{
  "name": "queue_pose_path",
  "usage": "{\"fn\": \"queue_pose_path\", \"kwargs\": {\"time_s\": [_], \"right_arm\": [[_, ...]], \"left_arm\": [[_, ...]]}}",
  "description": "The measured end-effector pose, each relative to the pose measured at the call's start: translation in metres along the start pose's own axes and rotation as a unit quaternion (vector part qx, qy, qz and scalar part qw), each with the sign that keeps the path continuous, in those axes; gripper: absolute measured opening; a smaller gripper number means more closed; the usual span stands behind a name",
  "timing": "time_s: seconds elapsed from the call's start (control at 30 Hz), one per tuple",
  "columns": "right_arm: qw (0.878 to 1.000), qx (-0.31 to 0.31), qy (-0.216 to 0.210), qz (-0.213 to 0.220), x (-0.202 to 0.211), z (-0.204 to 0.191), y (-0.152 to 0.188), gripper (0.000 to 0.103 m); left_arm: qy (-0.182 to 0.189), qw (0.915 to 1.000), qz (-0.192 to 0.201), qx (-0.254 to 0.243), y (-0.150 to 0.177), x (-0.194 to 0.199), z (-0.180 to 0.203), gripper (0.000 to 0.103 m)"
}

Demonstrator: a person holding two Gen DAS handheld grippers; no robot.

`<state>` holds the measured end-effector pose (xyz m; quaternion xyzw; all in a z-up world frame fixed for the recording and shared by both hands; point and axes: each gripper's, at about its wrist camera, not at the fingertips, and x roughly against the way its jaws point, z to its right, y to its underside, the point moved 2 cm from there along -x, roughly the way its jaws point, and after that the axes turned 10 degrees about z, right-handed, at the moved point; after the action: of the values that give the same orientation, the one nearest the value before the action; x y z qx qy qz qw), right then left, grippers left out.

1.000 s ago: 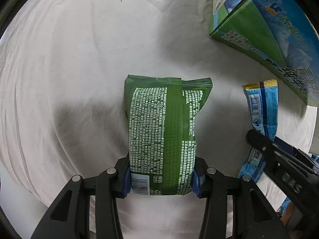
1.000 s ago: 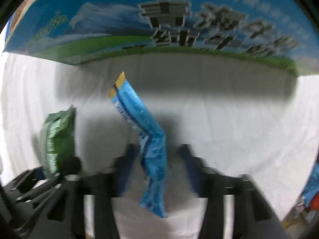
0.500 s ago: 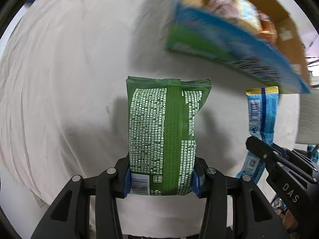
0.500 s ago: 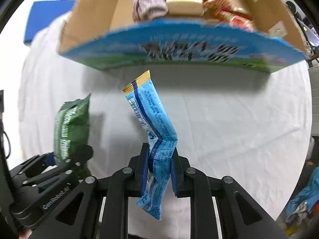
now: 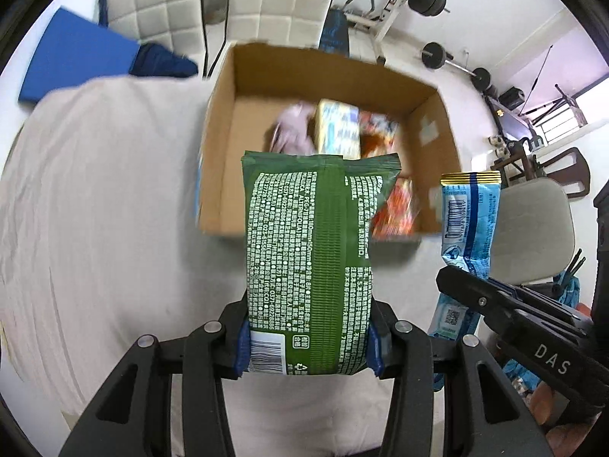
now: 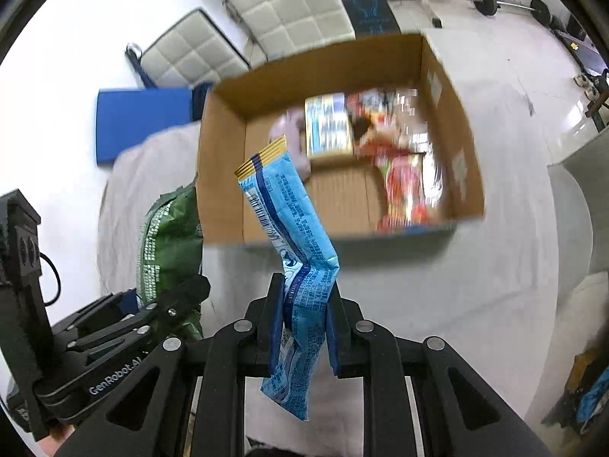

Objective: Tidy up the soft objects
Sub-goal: 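Place the green bag and blue wrapper into the box and open both tools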

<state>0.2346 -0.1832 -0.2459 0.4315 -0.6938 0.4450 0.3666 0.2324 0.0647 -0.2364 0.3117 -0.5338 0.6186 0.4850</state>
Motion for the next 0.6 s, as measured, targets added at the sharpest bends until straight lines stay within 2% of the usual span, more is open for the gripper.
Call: {"fn": "queue_pose_path", "kwargs": {"time_s": [0.13,0.23,0.4,0.6], "right_arm": [[1.000,-0.006,0.000,-0.001,-0.009,-0.003,-0.033,0.020],[1.000,-0.005,0.011,-0.012,-0.040,0.000,-0.054,0.020],[0.999,-0.012,0.013,-0.047,-0.086,0.008,-0.072,0.020],[0.996,0.000,0.015,-0.087,-0.136,0.016,-0.074,0.020]], "left_arm": [[0.008,0.9997,-0.016,0.014,-0.041,-0.026,0.009,0.043],[0.008,0.9988,-0.039,0.028,-0.061,-0.054,0.005,0.043],[-0.012,0.9967,-0.068,0.044,-0.074,-0.086,-0.006,0.043],[-0.025,0.9929,-0.103,0.054,-0.079,-0.124,-0.011,0.043]]}}
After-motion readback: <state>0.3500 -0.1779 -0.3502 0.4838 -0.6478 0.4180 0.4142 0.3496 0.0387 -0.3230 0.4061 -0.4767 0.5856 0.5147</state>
